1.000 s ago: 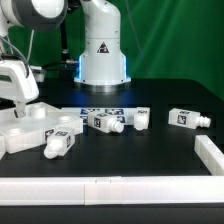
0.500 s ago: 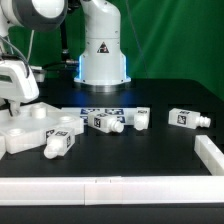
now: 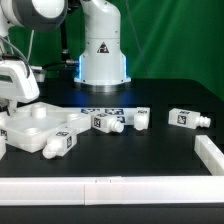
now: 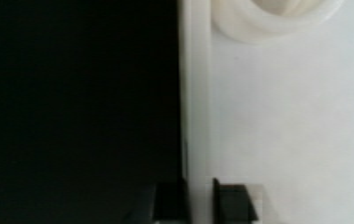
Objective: Assemble one leg
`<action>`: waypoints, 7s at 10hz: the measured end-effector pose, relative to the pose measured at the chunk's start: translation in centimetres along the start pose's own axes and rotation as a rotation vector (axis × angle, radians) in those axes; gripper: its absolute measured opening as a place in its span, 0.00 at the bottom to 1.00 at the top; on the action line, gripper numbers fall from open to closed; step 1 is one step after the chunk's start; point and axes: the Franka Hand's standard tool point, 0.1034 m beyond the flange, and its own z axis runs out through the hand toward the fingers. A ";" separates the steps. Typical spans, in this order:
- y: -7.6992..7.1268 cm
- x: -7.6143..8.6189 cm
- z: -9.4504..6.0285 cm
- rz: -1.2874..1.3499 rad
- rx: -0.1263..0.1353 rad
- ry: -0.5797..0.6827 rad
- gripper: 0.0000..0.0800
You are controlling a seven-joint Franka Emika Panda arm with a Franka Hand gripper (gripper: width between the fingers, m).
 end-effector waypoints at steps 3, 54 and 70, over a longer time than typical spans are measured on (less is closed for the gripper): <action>0.0 0.0 -0.1 -0.006 0.002 -0.003 0.07; -30.8 3.4 0.1 -0.623 -0.075 -0.003 0.46; -21.9 4.1 -2.1 -0.563 -0.117 -0.015 0.81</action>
Offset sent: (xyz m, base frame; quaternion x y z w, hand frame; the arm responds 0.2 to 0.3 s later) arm 0.0013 -0.0153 0.0227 -0.0065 -0.0135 -0.0364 0.9992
